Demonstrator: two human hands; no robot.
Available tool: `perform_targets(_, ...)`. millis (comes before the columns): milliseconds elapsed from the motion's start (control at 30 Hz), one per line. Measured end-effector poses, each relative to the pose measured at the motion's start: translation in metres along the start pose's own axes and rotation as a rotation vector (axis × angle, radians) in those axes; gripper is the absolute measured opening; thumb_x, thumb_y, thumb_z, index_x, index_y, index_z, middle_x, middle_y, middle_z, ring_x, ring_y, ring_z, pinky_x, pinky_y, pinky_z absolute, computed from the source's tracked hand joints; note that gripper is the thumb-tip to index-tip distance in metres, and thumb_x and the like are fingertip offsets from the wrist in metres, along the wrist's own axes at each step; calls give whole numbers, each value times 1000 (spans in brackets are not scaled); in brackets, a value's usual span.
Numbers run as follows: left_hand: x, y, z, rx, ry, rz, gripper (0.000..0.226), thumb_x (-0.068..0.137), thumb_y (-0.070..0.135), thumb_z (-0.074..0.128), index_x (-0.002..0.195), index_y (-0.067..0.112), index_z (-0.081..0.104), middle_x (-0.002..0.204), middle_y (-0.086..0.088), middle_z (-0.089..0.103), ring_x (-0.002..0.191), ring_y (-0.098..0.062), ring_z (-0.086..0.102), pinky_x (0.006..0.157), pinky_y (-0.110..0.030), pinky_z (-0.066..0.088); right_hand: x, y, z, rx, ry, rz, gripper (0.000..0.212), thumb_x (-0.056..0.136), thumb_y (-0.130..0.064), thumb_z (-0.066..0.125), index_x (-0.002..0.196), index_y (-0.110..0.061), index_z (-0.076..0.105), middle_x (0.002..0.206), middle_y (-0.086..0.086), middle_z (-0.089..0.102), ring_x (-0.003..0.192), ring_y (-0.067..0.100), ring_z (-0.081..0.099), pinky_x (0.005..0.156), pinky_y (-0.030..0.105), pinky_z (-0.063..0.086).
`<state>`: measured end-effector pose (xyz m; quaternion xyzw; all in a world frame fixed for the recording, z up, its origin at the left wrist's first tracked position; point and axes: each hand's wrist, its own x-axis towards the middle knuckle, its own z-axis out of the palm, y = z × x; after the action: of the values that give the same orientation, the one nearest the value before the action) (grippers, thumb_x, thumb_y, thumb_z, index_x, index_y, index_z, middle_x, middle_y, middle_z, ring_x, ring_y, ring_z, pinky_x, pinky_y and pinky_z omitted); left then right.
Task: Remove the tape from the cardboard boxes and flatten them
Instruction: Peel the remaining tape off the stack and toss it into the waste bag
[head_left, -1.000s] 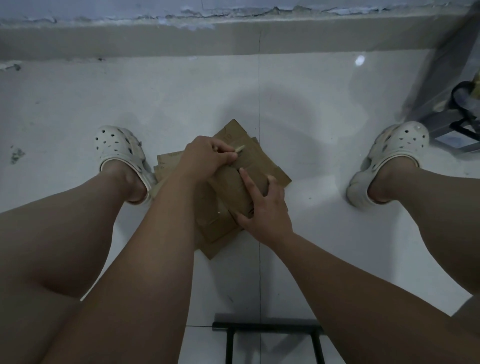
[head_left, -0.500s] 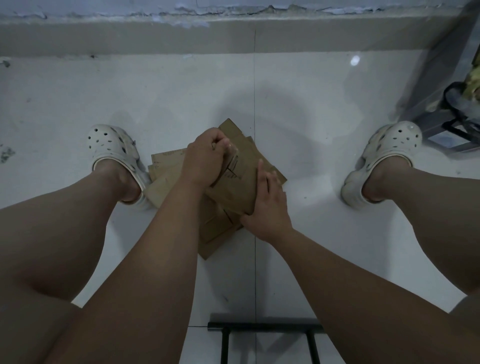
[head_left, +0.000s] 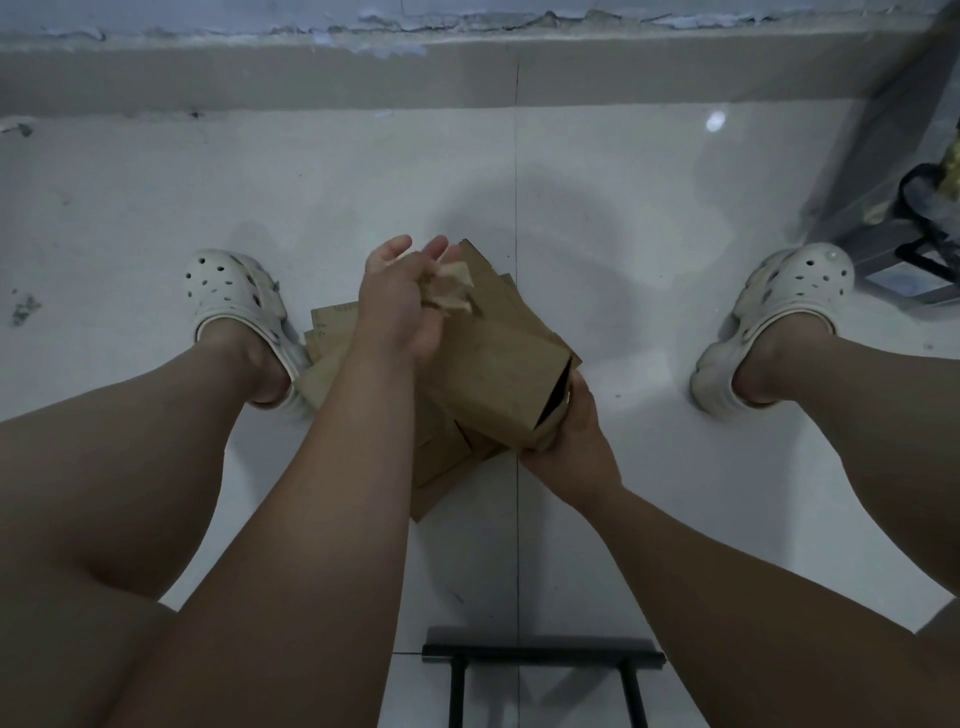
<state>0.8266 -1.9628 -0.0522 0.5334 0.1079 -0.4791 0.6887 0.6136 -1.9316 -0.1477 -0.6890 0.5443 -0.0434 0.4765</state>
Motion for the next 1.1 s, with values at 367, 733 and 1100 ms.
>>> perform_targets(367, 0, 14, -3, 100, 339, 113, 17, 92, 14, 42, 89, 14, 59, 78, -7, 72, 72, -23, 69, 61, -31, 55, 21, -29, -4, 568, -143, 156, 95, 62, -2, 72, 140, -33, 28, 138, 4, 44, 124, 25, 48, 96, 49, 51)
perform_targets(733, -2, 15, 13, 1028, 245, 392, 45, 78, -9, 33, 66, 19, 66, 83, -4, 65, 62, -9, 60, 41, -16, 41, 22, -33, -8, 964, -359, 602, 30, 83, -19, 71, 110, -25, 59, 112, 3, 64, 94, 24, 65, 74, 30, 51)
perform_targets(1100, -7, -24, 7, 886, 6, -31, 44, 88, 36, 53, 129, 27, 37, 100, 7, 46, 87, -15, 52, 79, -38, 52, 24, -41, -1, 688, -446, 595, 41, 83, -48, 70, 112, -20, 61, 100, 1, 68, 80, 17, 67, 80, 31, 53)
